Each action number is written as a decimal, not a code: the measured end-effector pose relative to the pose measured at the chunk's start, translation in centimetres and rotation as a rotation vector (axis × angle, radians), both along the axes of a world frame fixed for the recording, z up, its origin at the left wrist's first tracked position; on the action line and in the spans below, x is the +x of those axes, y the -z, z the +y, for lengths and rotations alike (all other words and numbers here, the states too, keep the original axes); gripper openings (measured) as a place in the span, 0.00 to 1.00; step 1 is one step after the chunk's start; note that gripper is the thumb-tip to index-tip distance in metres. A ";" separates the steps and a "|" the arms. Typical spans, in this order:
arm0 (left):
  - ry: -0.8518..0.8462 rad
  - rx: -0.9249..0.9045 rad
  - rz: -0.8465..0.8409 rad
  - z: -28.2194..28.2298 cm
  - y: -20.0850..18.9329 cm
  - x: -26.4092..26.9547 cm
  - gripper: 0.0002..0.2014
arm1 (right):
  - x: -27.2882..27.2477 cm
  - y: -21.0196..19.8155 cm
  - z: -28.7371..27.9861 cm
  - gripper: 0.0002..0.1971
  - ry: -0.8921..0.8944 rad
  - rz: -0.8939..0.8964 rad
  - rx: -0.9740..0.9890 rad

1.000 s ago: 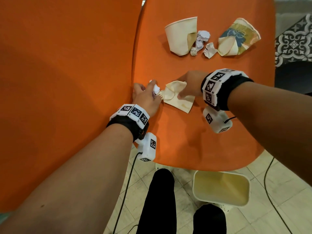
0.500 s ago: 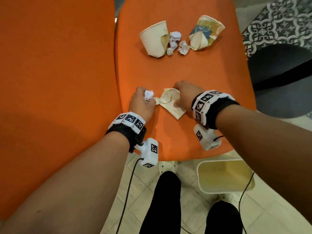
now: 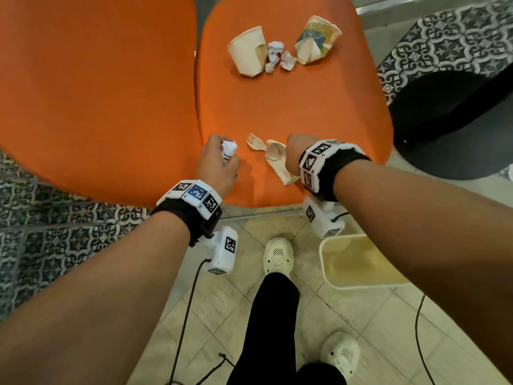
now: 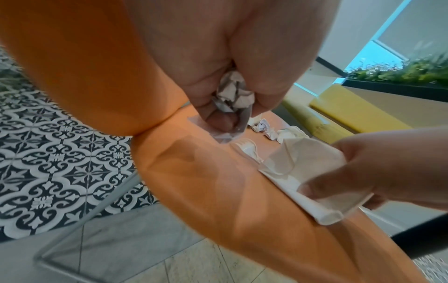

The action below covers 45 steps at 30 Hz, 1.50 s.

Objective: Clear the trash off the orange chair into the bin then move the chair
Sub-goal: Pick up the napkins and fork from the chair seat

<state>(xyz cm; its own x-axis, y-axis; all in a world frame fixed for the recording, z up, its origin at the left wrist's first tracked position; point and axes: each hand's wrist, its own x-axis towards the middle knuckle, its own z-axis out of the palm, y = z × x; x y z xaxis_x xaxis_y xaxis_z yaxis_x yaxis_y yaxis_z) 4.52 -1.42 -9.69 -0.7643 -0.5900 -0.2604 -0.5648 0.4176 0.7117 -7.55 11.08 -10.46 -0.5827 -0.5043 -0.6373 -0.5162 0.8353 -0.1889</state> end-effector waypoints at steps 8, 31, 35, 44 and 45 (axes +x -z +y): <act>0.113 -0.019 0.016 1.9 -2.6 5.4 0.17 | 3.6 -2.5 4.0 0.05 -0.110 0.119 -0.024; 0.935 -0.023 -0.537 26.3 24.1 2.3 0.38 | 10.9 26.0 28.9 0.34 0.336 -0.090 0.078; 1.021 0.079 -0.733 27.5 27.2 1.2 0.41 | 11.2 29.0 29.7 0.45 0.519 -0.277 -0.027; 0.901 0.009 -0.407 23.0 15.6 -2.1 0.14 | 7.9 18.0 29.6 0.17 0.617 0.026 -0.293; 0.894 0.020 -0.369 21.7 12.6 -3.1 0.13 | 6.7 14.9 28.6 0.16 0.606 0.070 -0.339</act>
<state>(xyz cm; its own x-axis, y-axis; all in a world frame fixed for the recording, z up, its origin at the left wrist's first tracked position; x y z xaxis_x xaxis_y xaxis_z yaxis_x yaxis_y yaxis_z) 1.45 20.25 -22.28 -0.7970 0.1771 -0.5775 -0.2335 0.7914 0.5650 -0.87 39.66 -25.37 -0.8585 -0.2415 -0.4525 0.0020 0.8806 -0.4738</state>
